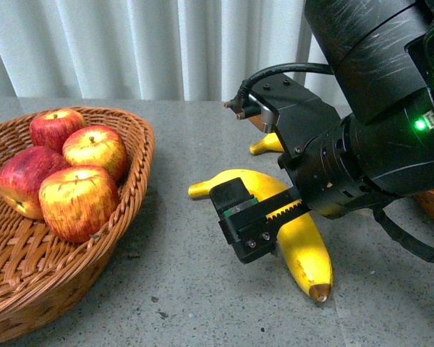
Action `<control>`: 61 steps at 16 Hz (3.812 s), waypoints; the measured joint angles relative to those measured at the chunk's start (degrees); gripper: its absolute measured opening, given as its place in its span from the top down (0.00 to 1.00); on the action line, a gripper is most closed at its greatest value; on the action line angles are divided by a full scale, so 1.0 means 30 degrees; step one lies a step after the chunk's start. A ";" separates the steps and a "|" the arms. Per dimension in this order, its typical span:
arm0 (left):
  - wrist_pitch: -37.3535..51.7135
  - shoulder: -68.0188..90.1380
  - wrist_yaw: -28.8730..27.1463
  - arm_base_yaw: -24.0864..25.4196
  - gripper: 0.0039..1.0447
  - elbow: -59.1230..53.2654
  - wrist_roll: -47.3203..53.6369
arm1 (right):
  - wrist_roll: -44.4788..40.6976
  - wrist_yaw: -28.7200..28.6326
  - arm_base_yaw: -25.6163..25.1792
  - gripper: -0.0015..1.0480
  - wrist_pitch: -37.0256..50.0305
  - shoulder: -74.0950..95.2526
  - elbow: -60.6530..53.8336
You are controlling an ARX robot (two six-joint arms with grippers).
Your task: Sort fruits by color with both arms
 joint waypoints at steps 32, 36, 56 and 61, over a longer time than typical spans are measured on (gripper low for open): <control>0.0000 0.0000 0.0000 0.0000 0.06 0.0000 0.0000 | -0.6994 -1.0550 -1.8484 0.36 0.0889 -0.9945 -0.6033; 0.0000 0.0000 0.0000 0.0000 0.06 0.0000 0.0000 | -0.6003 -1.0010 -1.6429 0.07 0.1290 -1.0921 -0.5209; 0.0000 0.0000 0.0000 0.0000 0.06 0.0000 0.0000 | -0.5523 -0.5340 -0.4109 0.06 -0.2783 0.5180 1.0848; 0.0000 0.0000 0.0000 0.0000 0.06 0.0000 0.0000 | -0.6929 -0.4430 -0.4255 0.06 -0.4867 0.7555 1.3857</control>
